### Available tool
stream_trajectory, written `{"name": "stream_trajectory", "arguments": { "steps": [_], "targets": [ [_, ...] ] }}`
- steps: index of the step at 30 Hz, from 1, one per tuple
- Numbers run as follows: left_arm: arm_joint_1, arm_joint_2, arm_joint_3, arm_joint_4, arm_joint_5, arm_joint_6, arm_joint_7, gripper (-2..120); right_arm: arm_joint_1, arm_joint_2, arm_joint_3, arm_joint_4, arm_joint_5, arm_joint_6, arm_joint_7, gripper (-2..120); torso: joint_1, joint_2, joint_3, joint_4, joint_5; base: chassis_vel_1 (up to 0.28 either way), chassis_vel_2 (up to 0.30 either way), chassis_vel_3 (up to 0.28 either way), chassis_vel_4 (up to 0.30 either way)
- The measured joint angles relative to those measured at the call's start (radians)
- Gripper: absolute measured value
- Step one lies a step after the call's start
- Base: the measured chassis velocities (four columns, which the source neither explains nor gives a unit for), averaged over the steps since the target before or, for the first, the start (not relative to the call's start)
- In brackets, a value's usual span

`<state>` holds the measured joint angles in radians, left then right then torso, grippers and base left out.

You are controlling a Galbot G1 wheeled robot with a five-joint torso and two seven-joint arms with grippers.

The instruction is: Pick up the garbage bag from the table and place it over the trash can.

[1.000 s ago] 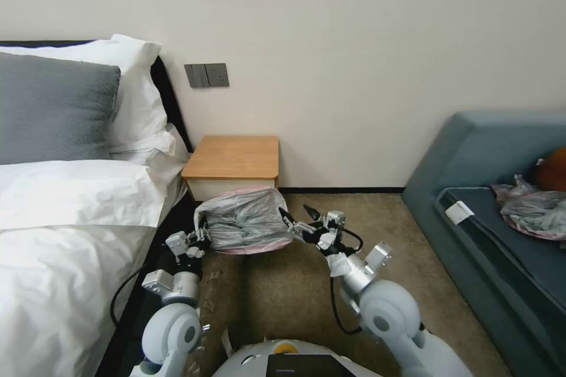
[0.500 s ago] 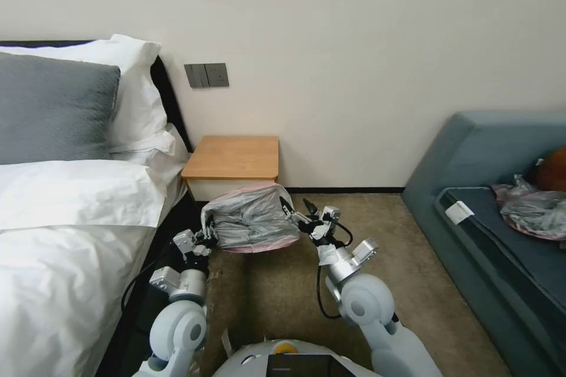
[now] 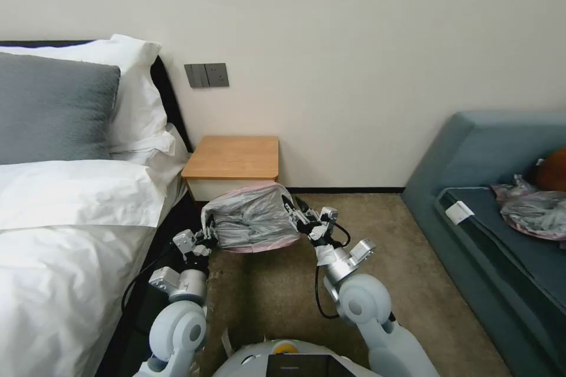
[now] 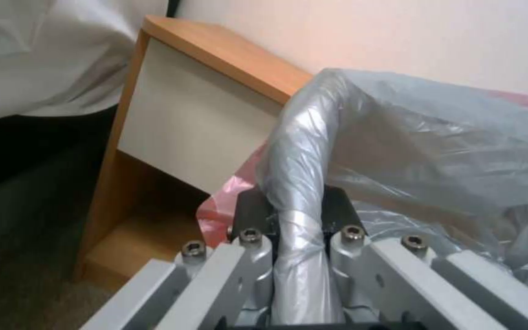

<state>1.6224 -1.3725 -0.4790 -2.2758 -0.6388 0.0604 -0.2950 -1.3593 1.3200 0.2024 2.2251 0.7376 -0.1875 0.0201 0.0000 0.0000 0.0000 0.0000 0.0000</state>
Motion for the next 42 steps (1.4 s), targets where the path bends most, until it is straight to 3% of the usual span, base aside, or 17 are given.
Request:
{"name": "stream_trajectory", "arguments": {
  "steps": [2,7,10,13,25,42],
  "targets": [
    [-0.001,-0.001,0.000,-0.002,0.000,0.001,0.000,5,0.001,-0.002,0.000,-0.002,0.000,0.000,0.000,36,0.000,0.000,0.000,0.0000,0.0000,0.000,0.000,0.000,0.000],
    [-0.003,-0.001,0.001,-0.003,0.000,0.002,0.000,5,0.005,-0.006,0.001,-0.002,0.004,0.000,0.000,22,0.000,0.000,0.000,0.0000,0.0000,0.000,0.000,0.000,0.000],
    [-0.005,-0.002,0.001,-0.002,0.000,0.003,0.000,5,0.005,-0.007,0.001,0.005,0.010,0.001,0.001,7,0.000,0.000,0.000,0.0000,0.0000,0.000,0.000,0.000,0.000],
    [-0.005,-0.004,0.002,0.001,0.000,0.004,0.000,5,0.005,-0.006,0.001,0.013,0.013,0.002,0.002,0,0.000,0.000,0.000,0.0000,0.0000,0.000,0.000,0.000,0.000],
    [0.005,-0.002,0.001,0.000,0.007,0.003,0.006,5,0.036,-0.012,-0.003,0.009,0.039,0.002,0.013,0,0.000,0.000,0.000,-0.0001,0.0000,0.000,0.000,0.000,0.000],
    [0.030,0.000,-0.020,-0.028,-0.015,-0.020,0.081,5,0.114,-0.087,0.014,-0.055,0.104,-0.048,0.072,0,0.000,0.000,0.000,-0.0001,0.0001,0.000,0.000,0.000,0.000]
  ]
}}
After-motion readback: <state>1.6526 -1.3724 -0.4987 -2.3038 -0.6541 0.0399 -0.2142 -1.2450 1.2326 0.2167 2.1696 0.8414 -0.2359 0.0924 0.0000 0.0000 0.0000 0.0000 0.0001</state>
